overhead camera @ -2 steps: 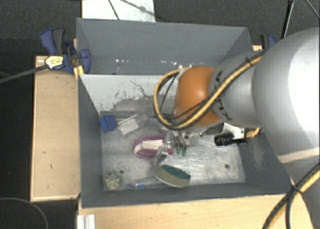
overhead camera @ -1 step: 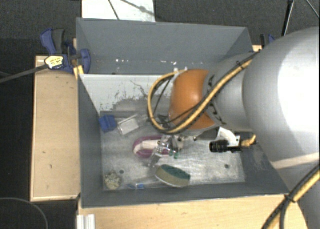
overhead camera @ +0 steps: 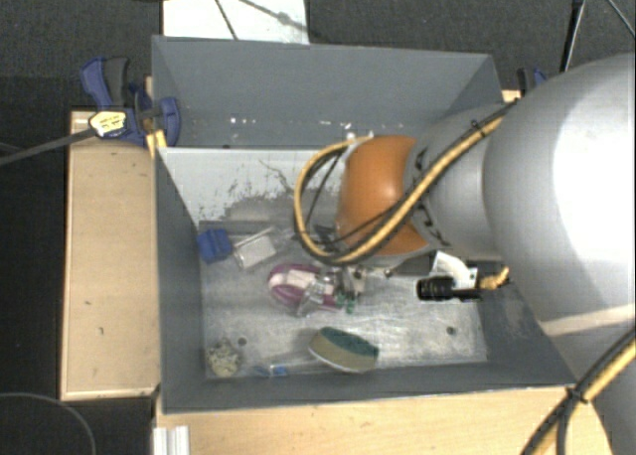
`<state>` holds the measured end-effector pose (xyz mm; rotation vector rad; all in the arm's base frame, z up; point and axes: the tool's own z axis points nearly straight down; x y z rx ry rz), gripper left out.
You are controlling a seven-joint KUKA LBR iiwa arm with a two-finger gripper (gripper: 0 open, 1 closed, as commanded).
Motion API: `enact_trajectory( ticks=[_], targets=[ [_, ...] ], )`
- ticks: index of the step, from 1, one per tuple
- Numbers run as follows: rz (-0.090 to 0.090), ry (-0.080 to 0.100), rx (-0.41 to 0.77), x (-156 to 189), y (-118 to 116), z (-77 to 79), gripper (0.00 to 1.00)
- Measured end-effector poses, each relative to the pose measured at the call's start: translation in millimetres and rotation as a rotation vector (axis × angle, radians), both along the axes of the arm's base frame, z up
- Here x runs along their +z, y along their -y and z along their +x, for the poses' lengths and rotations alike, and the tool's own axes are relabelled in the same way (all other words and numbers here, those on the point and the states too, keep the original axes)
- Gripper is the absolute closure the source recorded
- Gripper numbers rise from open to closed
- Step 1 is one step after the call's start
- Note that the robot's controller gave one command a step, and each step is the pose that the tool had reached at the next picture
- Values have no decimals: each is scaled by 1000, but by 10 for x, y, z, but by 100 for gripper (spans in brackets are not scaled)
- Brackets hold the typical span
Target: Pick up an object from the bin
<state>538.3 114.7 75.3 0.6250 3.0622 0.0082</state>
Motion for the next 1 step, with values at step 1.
enact_trajectory(
  ticks=[1],
  targets=[
    [0, -9, 5, 872, -2, 23, 100]
  ],
)
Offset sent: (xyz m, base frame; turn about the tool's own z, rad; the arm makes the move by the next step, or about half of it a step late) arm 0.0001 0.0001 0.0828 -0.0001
